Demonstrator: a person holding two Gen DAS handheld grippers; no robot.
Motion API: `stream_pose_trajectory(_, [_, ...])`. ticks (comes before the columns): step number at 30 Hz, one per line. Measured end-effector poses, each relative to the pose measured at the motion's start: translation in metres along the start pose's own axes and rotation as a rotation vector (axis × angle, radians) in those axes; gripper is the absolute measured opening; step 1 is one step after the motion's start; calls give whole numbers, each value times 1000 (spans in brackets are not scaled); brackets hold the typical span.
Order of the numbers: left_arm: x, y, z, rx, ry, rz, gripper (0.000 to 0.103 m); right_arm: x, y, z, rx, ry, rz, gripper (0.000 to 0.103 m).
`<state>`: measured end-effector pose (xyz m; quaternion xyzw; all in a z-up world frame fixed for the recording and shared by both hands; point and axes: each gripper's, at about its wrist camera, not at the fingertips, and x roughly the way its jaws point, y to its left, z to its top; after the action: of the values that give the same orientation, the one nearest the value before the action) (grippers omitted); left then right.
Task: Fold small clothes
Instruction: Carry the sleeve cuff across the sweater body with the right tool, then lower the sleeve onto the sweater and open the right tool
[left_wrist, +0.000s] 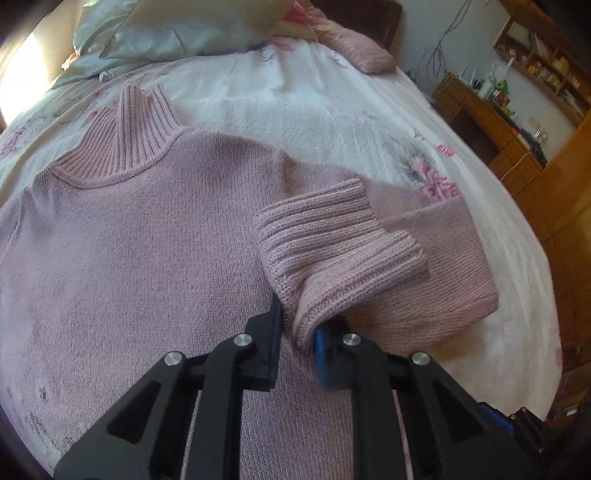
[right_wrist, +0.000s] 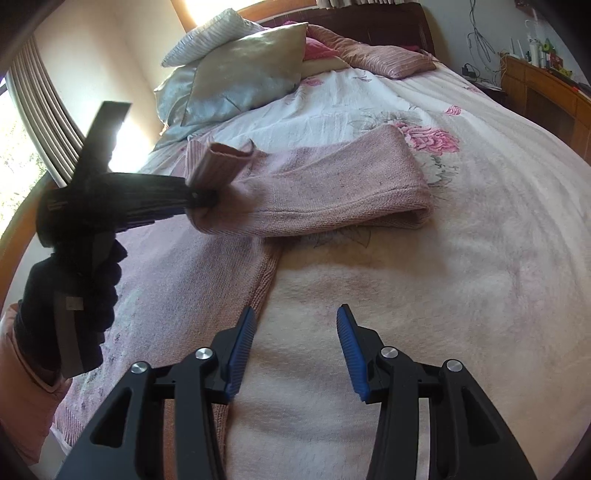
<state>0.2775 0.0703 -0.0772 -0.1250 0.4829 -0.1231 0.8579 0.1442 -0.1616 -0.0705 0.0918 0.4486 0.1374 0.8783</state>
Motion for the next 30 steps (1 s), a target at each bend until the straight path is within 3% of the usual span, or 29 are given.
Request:
stream_pose_trajectory(5, [-55,48,6,-41,-126,25,13,-6,0,12,15,-24,8,47])
stream_pose_trajectory(7, [-68,69,10,-50,-153,67,13,-7,0,21,34,-35,24,47])
stream_pose_trajectory(9, [-79,92,13,-65,-173,110,13,-4,1,34,57,-43,47,47])
stream_pose_trajectory(17, [-113,177,19,-193,-223,163,13,45,18,98,93,-13,119,48])
stream_pose_trajectory(22, [-116,218,16,-259,-231,189,13,86,36,112,123,44,204,47])
stream_pose_trajectory(25, [-100,236,12,-264,-175,201,13,112,42,106,132,98,153,47])
stream_pose_trajectory(28, [-74,262,3,-322,-83,195,16,139,37,92,151,172,84,39])
stream_pose_trajectory(30, [-70,282,-7,-379,-75,201,19,141,34,87,146,153,91,38])
